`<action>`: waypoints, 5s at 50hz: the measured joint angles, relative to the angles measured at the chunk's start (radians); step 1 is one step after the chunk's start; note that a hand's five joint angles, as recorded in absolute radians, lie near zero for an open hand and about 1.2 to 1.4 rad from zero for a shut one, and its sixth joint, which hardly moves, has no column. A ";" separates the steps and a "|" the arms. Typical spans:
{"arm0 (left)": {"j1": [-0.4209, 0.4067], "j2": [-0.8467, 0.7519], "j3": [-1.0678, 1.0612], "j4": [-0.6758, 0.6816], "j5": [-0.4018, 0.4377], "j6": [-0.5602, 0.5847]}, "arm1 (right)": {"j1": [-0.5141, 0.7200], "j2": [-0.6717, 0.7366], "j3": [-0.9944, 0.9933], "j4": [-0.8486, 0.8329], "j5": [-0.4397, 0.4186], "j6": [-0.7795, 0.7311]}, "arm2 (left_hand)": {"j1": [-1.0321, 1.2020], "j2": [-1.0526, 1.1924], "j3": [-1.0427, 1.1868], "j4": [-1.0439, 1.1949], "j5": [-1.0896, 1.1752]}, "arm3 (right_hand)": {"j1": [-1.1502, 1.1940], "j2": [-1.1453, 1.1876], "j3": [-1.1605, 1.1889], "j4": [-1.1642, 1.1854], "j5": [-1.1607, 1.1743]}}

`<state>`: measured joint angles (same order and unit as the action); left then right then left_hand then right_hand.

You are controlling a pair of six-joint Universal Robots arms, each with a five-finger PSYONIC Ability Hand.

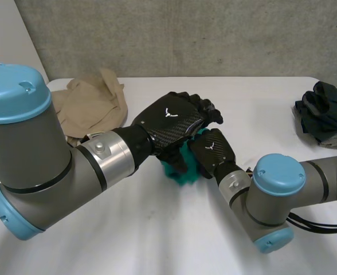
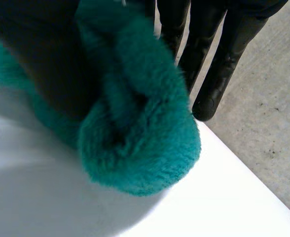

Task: Fold the laundry.

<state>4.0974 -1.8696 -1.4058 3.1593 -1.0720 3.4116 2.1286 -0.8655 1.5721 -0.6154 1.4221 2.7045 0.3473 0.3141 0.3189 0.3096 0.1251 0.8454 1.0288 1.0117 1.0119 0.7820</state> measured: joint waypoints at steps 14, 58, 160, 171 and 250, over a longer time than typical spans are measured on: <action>0.027 0.030 0.002 0.002 -0.001 -0.001 | -0.149 -0.109 -0.010 0.139 -0.059 -0.004 | 0.000 0.000 0.000 0.000 0.000 | 0.075 0.143 0.147 0.174 0.151; 0.066 0.046 0.000 0.006 -0.002 -0.035 | -0.840 0.135 -0.538 -0.139 -0.492 0.245 | 0.000 0.000 0.000 0.000 0.000 | 0.089 0.146 0.172 0.179 0.156; 0.574 -0.443 0.150 0.179 -0.047 0.127 | -0.452 -0.530 0.372 0.004 -0.331 0.069 | -0.085 -0.061 -0.062 -0.059 -0.057 | -0.643 -0.807 -0.799 -0.773 -0.724; 0.541 -0.518 0.191 0.230 -0.041 0.133 | -0.464 -0.492 0.386 0.072 -0.307 0.053 | 0.609 0.628 0.618 0.613 0.616 | -0.643 -0.807 -0.799 -0.773 -0.724; 0.408 -0.595 0.299 0.290 -0.134 0.331 | 0.182 -0.217 0.038 0.437 -0.092 0.323 | 0.093 0.111 0.105 0.117 0.130 | -0.643 -0.807 -0.799 -0.773 -0.724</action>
<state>4.5051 -2.4642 -1.1064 3.4489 -1.2061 3.7426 2.3110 -1.0823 1.6097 -0.1783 1.3297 3.0273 0.4401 0.4255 0.4241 0.4265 0.2552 0.2024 0.2217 0.2125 0.2387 0.0579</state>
